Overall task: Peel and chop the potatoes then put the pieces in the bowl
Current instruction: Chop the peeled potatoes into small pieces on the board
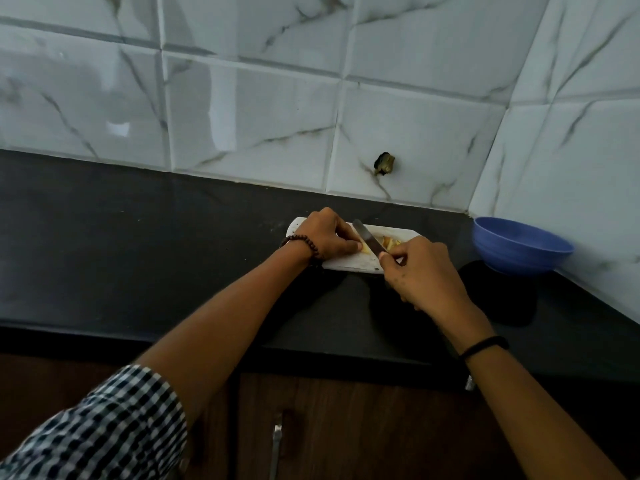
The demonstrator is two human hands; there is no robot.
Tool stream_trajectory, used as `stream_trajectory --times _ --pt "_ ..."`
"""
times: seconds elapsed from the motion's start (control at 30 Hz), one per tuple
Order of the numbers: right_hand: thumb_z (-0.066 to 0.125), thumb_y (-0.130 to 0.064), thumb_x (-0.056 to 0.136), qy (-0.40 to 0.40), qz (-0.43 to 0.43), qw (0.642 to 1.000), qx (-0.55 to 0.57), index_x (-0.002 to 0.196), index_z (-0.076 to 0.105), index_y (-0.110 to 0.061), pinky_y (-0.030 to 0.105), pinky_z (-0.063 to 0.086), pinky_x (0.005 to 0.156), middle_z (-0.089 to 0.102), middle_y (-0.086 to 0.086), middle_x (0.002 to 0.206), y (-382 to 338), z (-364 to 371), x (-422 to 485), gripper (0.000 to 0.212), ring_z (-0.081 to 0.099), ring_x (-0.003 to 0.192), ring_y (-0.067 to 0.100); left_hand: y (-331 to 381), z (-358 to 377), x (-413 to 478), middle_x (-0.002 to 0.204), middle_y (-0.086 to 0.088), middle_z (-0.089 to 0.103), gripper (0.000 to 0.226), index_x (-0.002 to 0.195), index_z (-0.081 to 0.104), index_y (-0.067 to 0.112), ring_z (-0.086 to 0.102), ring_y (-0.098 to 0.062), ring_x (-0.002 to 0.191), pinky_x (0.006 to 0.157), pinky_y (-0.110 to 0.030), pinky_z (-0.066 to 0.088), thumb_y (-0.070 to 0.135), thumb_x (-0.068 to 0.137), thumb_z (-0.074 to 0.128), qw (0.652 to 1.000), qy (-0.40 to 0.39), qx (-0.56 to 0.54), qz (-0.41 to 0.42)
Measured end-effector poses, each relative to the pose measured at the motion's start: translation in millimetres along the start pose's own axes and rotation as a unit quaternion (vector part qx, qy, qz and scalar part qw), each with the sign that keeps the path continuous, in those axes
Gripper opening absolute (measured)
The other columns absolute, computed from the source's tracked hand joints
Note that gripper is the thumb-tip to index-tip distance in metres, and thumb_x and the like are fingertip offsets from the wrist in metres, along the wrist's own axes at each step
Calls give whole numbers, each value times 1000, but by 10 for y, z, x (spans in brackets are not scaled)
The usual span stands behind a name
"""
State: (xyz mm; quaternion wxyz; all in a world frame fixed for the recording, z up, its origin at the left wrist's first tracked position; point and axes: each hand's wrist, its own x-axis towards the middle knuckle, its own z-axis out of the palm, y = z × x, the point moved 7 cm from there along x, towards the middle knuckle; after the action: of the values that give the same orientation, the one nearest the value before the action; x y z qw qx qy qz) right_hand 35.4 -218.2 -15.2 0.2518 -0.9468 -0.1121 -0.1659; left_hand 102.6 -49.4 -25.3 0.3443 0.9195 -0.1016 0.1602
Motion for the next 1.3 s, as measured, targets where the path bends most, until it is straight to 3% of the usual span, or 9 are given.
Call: stream_trajectory --times 0.27,0.37,0.5,0.6,0.77,0.9,0.97,1.1,1.3 --pt "56 -28 96 -15 2 999 -45 84 74 -8 37 57 67 57 4 64 -101 31 98 29 59 64 25 -5 -11 -16 81 10 71 12 87 78 28 56 -2 71 65 -17 43 34 77 76 1000 14 18 -4" --pt "56 -28 94 -23 -12 997 -71 93 70 -5 37 55 72 52 8 74 -149 42 102 28 62 80 34 5 -20 -34 78 11 70 10 85 78 29 57 -3 72 65 -17 42 34 76 76 1000 21 18 -8" --pt "55 -29 96 -47 -19 992 -118 93 64 -10 30 42 63 53 11 87 -162 31 6 21 51 73 25 22 -35 -57 82 10 72 10 84 78 27 61 -5 83 75 -21 48 34 76 78 1000 22 10 -8" --pt "56 -31 96 -52 -19 990 -127 98 66 -10 33 48 62 59 12 93 -154 -49 -80 23 54 72 25 26 -39 -72 77 14 68 11 84 78 25 61 -4 86 78 -20 47 33 76 78 1000 20 -5 -7" --pt "58 -33 97 -103 -11 984 -147 101 68 -11 39 59 70 64 8 90 -141 -244 -228 25 65 76 21 49 -14 -81 88 9 69 23 100 75 24 58 -3 84 75 -16 44 36 81 73 1000 0 13 1" --pt "58 -29 99 -157 22 979 -128 97 69 -10 27 52 54 67 8 80 -123 -464 -345 22 64 60 16 94 29 -84 97 7 68 27 113 69 28 58 -7 90 85 -23 45 31 86 68 999 -35 28 29" --pt "58 -28 100 -157 23 981 -115 96 72 -12 22 44 45 67 7 72 -112 -533 -376 22 58 51 12 97 28 -87 99 6 68 24 110 72 28 57 -6 89 83 -21 43 29 87 67 998 -36 32 34" --pt "56 -30 101 -119 28 990 -72 121 67 -15 17 38 39 65 5 77 -64 -479 -388 28 57 49 8 90 34 -68 101 3 69 22 108 72 25 57 -7 90 83 -22 44 29 87 66 998 -39 31 34" --pt "55 -32 100 -77 7 995 -58 115 71 -14 24 51 53 62 4 76 -112 -323 -340 28 61 60 13 59 -13 -64 93 10 65 22 106 71 22 58 -3 90 79 -15 40 28 85 70 999 -27 12 26"
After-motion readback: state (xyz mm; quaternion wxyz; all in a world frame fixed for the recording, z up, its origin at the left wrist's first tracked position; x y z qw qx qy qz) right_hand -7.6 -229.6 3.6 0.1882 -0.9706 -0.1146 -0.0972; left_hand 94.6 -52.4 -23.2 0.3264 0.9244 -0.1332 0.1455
